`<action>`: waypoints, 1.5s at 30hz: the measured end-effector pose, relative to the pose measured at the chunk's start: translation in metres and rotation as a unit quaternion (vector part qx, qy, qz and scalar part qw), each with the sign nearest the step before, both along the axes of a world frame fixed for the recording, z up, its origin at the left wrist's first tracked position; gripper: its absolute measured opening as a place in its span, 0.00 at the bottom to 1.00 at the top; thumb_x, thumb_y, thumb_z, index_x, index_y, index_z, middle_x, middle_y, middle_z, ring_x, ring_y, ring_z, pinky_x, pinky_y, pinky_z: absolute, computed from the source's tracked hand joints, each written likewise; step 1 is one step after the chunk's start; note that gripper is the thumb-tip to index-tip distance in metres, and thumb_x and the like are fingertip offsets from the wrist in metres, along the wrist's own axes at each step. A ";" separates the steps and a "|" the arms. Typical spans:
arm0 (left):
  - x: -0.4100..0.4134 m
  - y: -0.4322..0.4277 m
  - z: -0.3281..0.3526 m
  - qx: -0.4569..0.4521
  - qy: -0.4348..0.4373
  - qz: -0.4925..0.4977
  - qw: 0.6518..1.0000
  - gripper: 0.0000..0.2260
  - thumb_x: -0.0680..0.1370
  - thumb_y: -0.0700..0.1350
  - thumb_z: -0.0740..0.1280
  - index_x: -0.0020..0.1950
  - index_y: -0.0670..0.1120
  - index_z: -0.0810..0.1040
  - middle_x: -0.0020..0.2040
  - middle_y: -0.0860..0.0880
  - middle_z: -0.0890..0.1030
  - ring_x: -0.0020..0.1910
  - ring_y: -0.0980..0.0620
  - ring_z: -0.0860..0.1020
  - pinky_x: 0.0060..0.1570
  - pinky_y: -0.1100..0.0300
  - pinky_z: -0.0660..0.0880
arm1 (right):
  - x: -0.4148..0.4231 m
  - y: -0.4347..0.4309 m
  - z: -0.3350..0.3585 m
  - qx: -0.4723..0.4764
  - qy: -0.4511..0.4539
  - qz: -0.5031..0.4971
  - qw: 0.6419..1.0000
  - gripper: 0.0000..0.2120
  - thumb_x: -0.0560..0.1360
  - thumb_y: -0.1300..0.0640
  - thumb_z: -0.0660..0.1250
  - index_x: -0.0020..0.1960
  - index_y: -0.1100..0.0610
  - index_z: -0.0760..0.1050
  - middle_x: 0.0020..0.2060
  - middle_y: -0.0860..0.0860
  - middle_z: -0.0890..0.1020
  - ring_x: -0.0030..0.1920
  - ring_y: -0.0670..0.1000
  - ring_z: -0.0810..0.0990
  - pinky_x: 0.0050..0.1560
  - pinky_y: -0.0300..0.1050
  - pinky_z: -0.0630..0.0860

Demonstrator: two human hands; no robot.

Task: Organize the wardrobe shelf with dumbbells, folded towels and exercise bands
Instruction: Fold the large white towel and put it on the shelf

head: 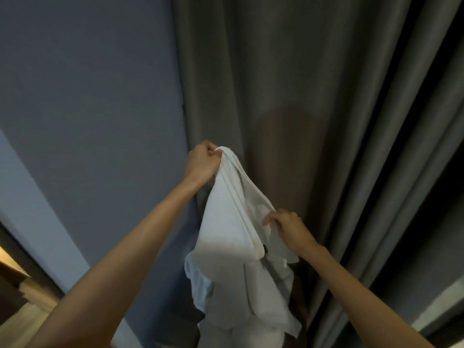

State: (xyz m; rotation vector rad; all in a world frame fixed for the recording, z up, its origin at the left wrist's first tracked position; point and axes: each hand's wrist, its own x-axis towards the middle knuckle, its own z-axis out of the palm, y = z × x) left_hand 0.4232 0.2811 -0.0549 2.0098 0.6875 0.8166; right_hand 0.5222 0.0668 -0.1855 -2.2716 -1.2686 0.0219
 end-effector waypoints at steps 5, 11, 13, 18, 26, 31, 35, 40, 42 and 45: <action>-0.006 0.003 -0.002 -0.055 -0.022 -0.056 0.997 0.06 0.77 0.41 0.64 0.41 0.48 0.74 0.37 0.49 0.77 0.38 0.50 0.78 0.27 0.60 0.75 | -0.017 0.014 0.000 0.133 0.196 0.001 0.971 0.14 0.78 0.69 0.61 0.53 0.58 0.83 0.53 0.54 0.83 0.49 0.50 0.82 0.52 0.35 0.77; -0.012 0.004 -0.008 -0.057 -0.018 -0.083 0.995 0.04 0.78 0.40 0.63 0.43 0.46 0.73 0.35 0.50 0.75 0.34 0.54 0.75 0.27 0.61 0.74 | -0.024 0.020 0.000 0.117 0.281 0.015 0.952 0.14 0.79 0.66 0.60 0.58 0.57 0.81 0.56 0.54 0.82 0.53 0.53 0.81 0.51 0.37 0.79; -0.014 0.005 -0.010 -0.048 -0.006 -0.105 0.993 0.03 0.78 0.40 0.63 0.44 0.46 0.74 0.34 0.51 0.75 0.32 0.56 0.75 0.27 0.61 0.75 | -0.024 0.019 0.001 0.128 0.297 0.005 0.946 0.14 0.80 0.65 0.60 0.59 0.56 0.81 0.57 0.53 0.81 0.52 0.50 0.81 0.50 0.36 0.79; -0.010 0.000 -0.016 -0.056 -0.007 -0.133 0.989 0.06 0.79 0.41 0.63 0.43 0.48 0.72 0.34 0.52 0.74 0.29 0.61 0.75 0.26 0.61 0.78 | -0.028 0.023 0.005 0.127 0.303 -0.007 0.944 0.14 0.81 0.61 0.59 0.60 0.51 0.80 0.53 0.56 0.82 0.51 0.58 0.81 0.53 0.52 0.80; -0.004 -0.007 -0.031 -0.155 -0.040 -0.123 0.980 0.06 0.80 0.37 0.60 0.44 0.45 0.69 0.41 0.46 0.75 0.41 0.51 0.79 0.29 0.59 0.80 | -0.067 0.030 -0.007 0.114 0.383 -0.001 0.916 0.22 0.66 0.36 0.73 0.55 0.35 0.67 0.50 0.25 0.70 0.50 0.32 0.74 0.40 0.27 0.72; 0.001 -0.011 -0.035 -0.192 -0.077 -0.083 0.975 0.07 0.80 0.38 0.59 0.43 0.47 0.67 0.51 0.41 0.74 0.51 0.42 0.79 0.33 0.54 0.81 | -0.082 0.044 -0.042 0.128 0.228 -0.106 0.959 0.30 0.67 0.43 0.75 0.61 0.42 0.61 0.52 0.35 0.64 0.50 0.35 0.69 0.43 0.27 0.66; 0.002 -0.010 -0.032 -0.190 -0.110 -0.020 0.975 0.08 0.79 0.38 0.59 0.42 0.49 0.67 0.47 0.45 0.74 0.51 0.41 0.79 0.39 0.47 0.81 | -0.086 0.050 -0.050 0.125 0.178 -0.145 0.965 0.17 0.78 0.51 0.63 0.65 0.55 0.68 0.55 0.47 0.70 0.56 0.48 0.73 0.52 0.36 0.66; -0.003 -0.005 -0.026 -0.183 -0.106 -0.020 0.977 0.04 0.80 0.38 0.58 0.46 0.45 0.68 0.51 0.43 0.74 0.53 0.42 0.78 0.39 0.48 0.82 | -0.066 0.039 -0.014 0.145 0.131 -0.175 0.965 0.10 0.78 0.65 0.60 0.56 0.66 0.75 0.53 0.62 0.78 0.54 0.61 0.77 0.51 0.40 0.68; -0.007 0.000 -0.021 -0.202 -0.123 -0.031 0.971 0.03 0.80 0.36 0.57 0.47 0.41 0.67 0.51 0.41 0.72 0.51 0.43 0.77 0.31 0.57 0.81 | -0.053 0.026 0.010 0.149 0.070 -0.187 0.969 0.10 0.77 0.67 0.59 0.53 0.66 0.77 0.51 0.63 0.78 0.52 0.62 0.78 0.49 0.46 0.70; -0.018 0.004 -0.015 -0.235 -0.142 -0.053 0.960 0.02 0.79 0.35 0.58 0.50 0.39 0.66 0.42 0.42 0.70 0.41 0.46 0.77 0.27 0.59 0.80 | -0.036 0.010 0.051 0.120 -0.062 -0.196 0.971 0.10 0.75 0.68 0.58 0.53 0.65 0.76 0.51 0.62 0.77 0.52 0.63 0.77 0.50 0.53 0.74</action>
